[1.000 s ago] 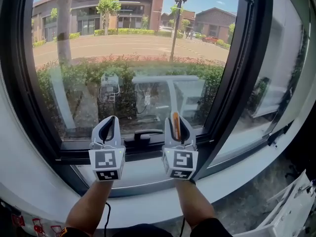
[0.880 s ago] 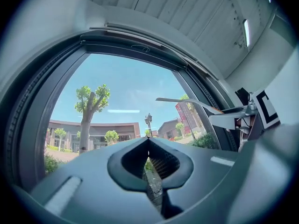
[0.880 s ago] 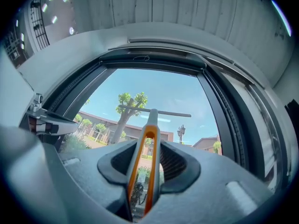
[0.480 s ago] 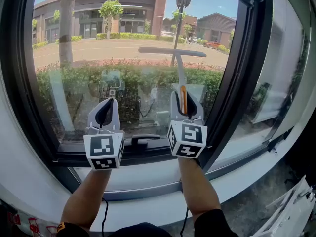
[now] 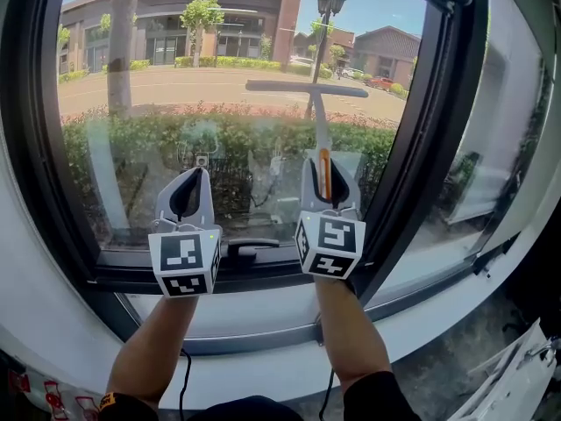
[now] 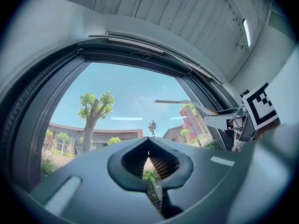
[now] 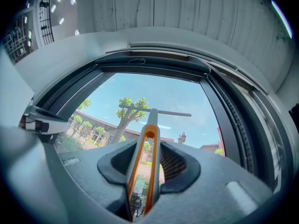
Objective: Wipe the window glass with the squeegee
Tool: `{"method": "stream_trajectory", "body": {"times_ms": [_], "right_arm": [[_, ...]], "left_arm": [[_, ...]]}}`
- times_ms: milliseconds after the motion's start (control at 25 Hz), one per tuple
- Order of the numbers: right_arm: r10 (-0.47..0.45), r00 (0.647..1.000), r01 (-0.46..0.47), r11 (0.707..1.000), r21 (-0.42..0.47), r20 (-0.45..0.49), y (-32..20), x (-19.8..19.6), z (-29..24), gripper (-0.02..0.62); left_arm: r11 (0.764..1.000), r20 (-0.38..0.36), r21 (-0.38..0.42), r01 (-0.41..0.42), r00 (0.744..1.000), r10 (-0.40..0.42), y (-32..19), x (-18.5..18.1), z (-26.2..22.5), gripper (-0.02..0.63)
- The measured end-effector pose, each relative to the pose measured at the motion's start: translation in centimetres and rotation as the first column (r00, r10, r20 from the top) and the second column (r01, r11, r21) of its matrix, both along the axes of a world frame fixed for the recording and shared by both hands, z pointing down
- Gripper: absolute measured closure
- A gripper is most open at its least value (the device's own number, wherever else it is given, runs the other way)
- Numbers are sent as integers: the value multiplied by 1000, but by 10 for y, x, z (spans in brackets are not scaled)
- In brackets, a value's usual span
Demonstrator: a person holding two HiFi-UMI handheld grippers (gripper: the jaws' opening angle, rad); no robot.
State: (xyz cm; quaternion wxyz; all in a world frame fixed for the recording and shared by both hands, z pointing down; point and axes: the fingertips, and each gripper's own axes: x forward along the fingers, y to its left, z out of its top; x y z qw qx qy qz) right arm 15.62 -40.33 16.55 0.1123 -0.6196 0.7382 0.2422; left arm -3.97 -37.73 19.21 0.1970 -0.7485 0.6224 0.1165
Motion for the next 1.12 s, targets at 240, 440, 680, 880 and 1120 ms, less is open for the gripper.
{"method": "stream_trajectory", "body": {"times_ms": [240,440,680,880,1120], "right_arm": [[3,1000,-3,1000,-21,-8,1,10,24,479],[-5,1000,4,999,-51,-16,2,18,52,479],[-14,1000,13,995,-98,-18,4,26,87,482],[-22,1000,19,990,-140,-17,6,30,116,483],[-26,1000,23,978,-207,-13,8,33,156,489]], "left_arm": [[999,7,-27,16,1000,-16,-1,10,24,603],[998,12,-55,25,1000,-25,0,21,46,603],[995,8,-93,33,999,-32,-1,31,77,603],[989,15,-141,43,999,-41,-1,35,108,603],[979,19,-201,30,999,-27,0,45,143,603]]}}
